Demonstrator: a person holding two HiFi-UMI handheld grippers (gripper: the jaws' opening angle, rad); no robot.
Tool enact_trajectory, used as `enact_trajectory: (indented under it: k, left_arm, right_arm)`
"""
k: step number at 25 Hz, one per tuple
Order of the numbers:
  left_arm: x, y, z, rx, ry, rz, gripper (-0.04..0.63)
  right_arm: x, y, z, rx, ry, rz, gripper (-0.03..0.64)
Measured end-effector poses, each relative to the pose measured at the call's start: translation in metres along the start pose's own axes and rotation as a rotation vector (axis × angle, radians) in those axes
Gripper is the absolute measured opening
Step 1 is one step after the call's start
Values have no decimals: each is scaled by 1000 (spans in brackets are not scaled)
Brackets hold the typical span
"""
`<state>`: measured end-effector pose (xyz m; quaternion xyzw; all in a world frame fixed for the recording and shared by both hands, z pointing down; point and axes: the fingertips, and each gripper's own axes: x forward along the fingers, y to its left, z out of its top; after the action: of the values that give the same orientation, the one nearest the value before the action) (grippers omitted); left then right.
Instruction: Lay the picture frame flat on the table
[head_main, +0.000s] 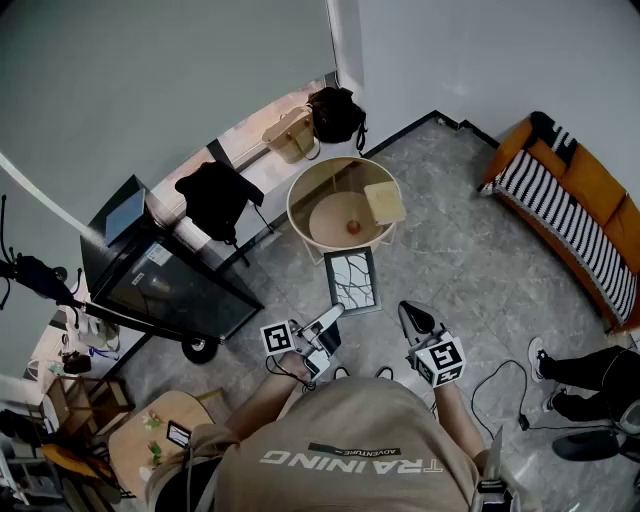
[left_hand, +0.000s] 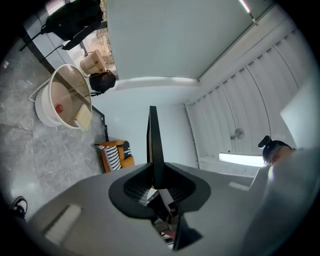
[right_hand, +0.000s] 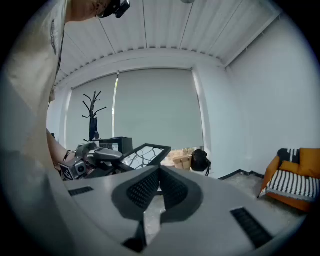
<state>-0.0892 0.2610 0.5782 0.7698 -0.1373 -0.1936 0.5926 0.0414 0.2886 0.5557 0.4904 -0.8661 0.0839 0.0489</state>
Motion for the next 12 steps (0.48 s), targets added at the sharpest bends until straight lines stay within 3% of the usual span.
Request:
enact_trajectory:
  k: [12]
  left_arm:
    - [-4, 6, 10, 13, -19, -3, 77]
  right_arm:
    - [15, -1, -3, -5, 10, 22, 6]
